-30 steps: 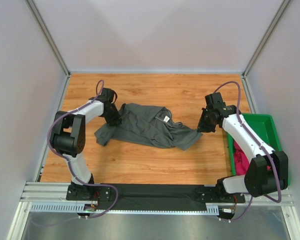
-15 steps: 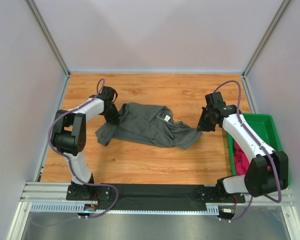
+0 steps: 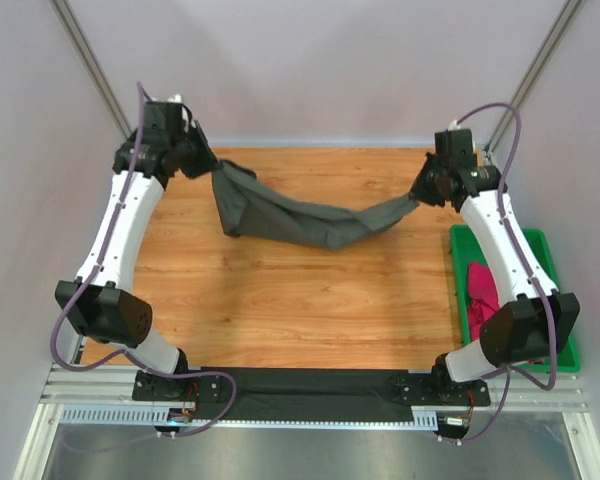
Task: Fold and stack the t-shirts
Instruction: Flatten the tshirt out
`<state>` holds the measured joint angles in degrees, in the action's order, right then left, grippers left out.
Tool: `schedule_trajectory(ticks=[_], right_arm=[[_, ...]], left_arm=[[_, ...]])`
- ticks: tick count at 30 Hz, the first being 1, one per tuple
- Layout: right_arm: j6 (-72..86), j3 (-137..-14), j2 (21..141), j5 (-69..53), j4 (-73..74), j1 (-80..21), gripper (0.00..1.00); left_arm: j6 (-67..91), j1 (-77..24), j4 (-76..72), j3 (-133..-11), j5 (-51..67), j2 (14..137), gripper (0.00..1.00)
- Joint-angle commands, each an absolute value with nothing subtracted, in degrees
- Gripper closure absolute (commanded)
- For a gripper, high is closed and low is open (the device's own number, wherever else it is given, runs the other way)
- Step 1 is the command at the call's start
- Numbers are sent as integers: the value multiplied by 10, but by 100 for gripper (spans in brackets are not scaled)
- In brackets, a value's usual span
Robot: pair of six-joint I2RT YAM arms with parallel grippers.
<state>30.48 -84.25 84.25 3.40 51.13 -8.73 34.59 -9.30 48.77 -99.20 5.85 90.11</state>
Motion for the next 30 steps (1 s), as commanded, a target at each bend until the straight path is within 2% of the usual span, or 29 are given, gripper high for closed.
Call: schedule_trajectory(ticks=[1, 5, 7, 8, 10, 11, 13, 14, 18, 20, 22, 24, 27, 30], right_arm=[[312, -1018, 879, 50, 472, -77, 100], [318, -1173, 910, 45, 487, -76, 100], [328, -1198, 896, 47, 504, -76, 100], [333, -1173, 883, 46, 507, -76, 100], [354, -1119, 828, 47, 523, -76, 100], [361, -1044, 785, 41, 527, -76, 100], [379, -954, 739, -2, 531, -76, 100], [394, -867, 692, -25, 535, -78, 100], [421, -675, 581, -87, 575, -94, 100], [435, -618, 518, -101, 617, -98, 100], [444, -558, 482, -122, 640, -98, 100], [441, -541, 455, -112, 656, -98, 100], [427, -561, 480, -81, 612, -97, 100], [411, -662, 576, -54, 563, -91, 100]], left_arm=[[365, -31, 502, -1122, 129, 956, 100], [406, 22, 466, -1265, 231, 1017, 100], [405, 29, 449, -1299, 267, 1020, 100], [390, 30, 452, -1295, 267, 1007, 100], [385, 30, 467, -1225, 277, 973, 100], [375, 30, 480, -1189, 280, 959, 100], [355, 26, 497, -1046, 285, 902, 100], [341, 24, 490, -925, 275, 877, 100], [332, 26, 464, -679, 220, 743, 100], [357, 26, 455, -568, 186, 647, 100], [406, 25, 451, -514, 159, 559, 100], [422, 25, 463, -482, 138, 535, 100], [418, 25, 435, -510, 176, 574, 100], [411, 25, 417, -602, 192, 648, 100]])
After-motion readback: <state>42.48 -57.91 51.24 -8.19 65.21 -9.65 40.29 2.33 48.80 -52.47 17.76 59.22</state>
